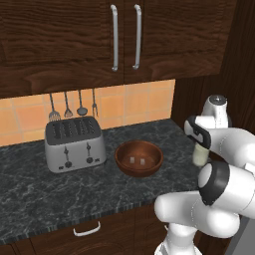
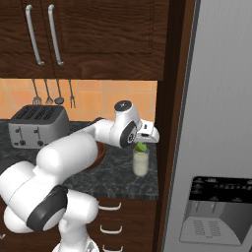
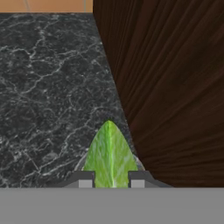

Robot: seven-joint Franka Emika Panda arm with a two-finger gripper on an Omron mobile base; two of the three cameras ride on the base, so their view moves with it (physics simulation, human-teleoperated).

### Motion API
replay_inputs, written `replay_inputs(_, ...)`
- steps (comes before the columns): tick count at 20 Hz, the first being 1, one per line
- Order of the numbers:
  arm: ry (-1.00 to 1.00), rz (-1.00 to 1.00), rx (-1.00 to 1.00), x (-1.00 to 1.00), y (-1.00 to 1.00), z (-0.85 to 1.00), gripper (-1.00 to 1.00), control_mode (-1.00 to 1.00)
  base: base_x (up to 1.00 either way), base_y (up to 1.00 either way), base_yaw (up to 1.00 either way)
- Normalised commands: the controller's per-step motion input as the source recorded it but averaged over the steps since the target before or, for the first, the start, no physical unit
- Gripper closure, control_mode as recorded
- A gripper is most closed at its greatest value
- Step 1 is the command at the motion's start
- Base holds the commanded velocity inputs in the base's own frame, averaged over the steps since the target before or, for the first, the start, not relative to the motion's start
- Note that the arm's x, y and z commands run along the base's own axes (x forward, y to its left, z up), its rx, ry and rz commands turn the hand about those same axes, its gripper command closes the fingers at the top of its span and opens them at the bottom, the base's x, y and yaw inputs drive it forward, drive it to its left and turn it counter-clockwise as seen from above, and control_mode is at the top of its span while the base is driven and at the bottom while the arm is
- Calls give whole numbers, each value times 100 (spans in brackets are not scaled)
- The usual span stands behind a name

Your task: Grab a lemon wedge from the fridge and one ice cube from the ice bowl, and put them in the glass of lemonade.

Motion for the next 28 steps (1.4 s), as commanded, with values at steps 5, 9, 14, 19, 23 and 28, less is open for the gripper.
replay_inputs(5,0,0,0,0,0,-11,100,-100,0,0,0)
replay_inputs(9,-7,0,0,-11,0,-3,100,-100,0,0,0)
replay_inputs(14,-5,0,0,-13,0,0,100,-100,0,0,0)
replay_inputs(19,0,0,0,0,0,-2,100,-100,0,0,0)
replay_inputs(23,0,0,0,0,0,-5,100,-100,0,0,0)
replay_inputs(28,0,0,0,0,0,0,100,-100,0,0,0)
